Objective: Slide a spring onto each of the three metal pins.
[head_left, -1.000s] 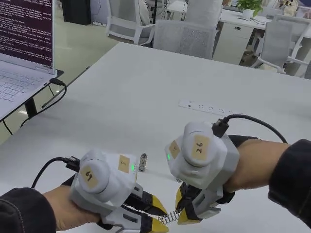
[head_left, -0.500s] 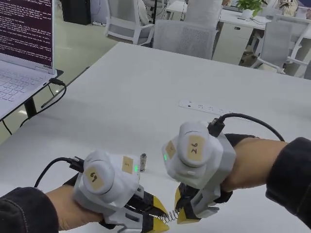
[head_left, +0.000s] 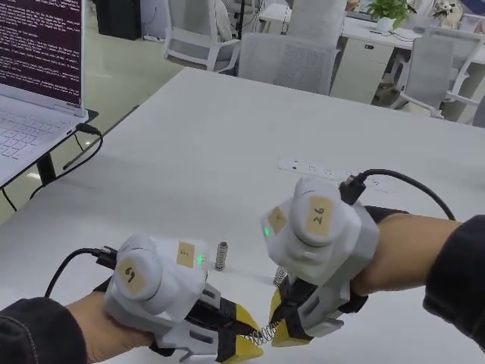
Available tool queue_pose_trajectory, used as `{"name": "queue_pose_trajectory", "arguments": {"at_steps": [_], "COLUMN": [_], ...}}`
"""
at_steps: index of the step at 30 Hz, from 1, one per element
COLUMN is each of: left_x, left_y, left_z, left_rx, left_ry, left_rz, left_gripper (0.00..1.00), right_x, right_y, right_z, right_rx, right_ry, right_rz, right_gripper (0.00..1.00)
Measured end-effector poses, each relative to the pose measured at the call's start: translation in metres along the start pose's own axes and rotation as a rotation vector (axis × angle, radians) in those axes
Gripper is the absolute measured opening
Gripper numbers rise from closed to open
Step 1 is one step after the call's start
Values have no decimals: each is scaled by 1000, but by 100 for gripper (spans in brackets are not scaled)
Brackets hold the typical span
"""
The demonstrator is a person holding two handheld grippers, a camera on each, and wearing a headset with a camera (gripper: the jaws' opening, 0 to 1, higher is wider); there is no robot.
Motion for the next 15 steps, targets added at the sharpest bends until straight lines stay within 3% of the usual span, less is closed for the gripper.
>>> {"name": "queue_pose_trajectory", "arguments": {"at_steps": [5, 11, 15], "left_x": [2, 6, 9], "left_y": [-1, -3, -7], "left_z": [-1, -2, -4], "left_rx": [17, 36, 52], "left_ry": [1, -3, -10], "left_rz": [28, 62, 96], "left_gripper": [1, 1, 1], "right_x": [4, 16, 21], "right_y": [3, -1, -2], "right_z": [1, 1, 1], "right_rx": [-23, -66, -69], "right_ry": [7, 15, 19], "right_rz": [66, 242, 276], "right_gripper": [12, 14, 15]}}
Point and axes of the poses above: the centre of the closed fingertips' face, and the gripper's own axes: x roughly backward along the fingers, z roughly to its right, y roughly out of its underside, the point moved 6 cm from there along x, roughly backward along the fingers, and after that the axes turned 1 degree about x, right-handed, at the moved point
